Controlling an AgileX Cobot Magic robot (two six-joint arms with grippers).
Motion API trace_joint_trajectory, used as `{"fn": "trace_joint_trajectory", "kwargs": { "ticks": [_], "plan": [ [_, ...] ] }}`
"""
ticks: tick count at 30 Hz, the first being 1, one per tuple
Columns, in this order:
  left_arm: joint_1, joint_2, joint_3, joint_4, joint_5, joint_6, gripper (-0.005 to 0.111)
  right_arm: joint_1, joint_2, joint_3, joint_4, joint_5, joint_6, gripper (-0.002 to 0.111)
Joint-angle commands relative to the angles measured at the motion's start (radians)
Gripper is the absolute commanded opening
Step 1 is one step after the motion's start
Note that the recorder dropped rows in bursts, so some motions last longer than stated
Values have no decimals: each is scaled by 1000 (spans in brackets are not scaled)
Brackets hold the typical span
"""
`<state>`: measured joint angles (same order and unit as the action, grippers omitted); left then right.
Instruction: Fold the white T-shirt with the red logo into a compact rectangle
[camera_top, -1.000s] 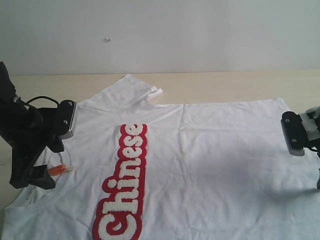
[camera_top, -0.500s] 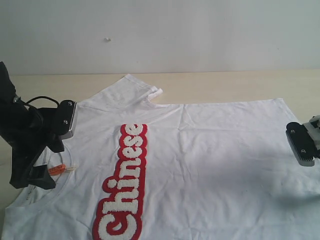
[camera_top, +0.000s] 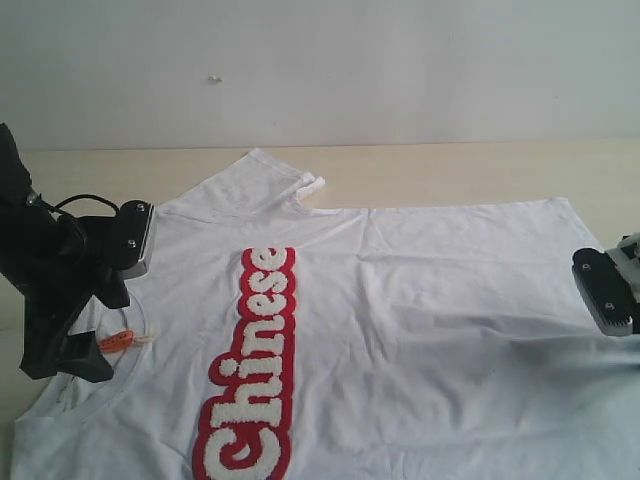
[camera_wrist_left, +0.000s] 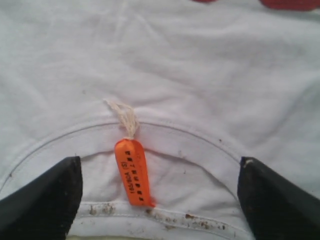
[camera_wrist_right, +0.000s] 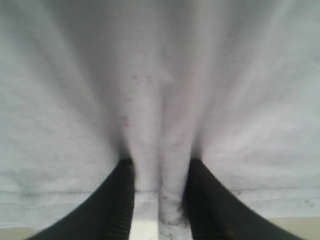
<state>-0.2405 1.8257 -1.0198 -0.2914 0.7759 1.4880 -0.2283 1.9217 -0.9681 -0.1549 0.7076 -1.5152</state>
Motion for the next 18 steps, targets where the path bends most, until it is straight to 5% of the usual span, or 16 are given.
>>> {"fn": "trace_joint_trajectory", "kwargs": {
  "ticks": [1, 7, 18],
  "plan": [
    [0, -10, -6, -12, 13, -1, 81, -7, 45, 7, 22, -134, 0, 19],
    [0, -1, -6, -69, 46, 5, 81, -7, 45, 7, 22, -132, 2, 1],
    [-5, 88, -4, -60, 9, 75, 81, -5, 45, 7, 22, -136, 2, 0]
  ]
}}
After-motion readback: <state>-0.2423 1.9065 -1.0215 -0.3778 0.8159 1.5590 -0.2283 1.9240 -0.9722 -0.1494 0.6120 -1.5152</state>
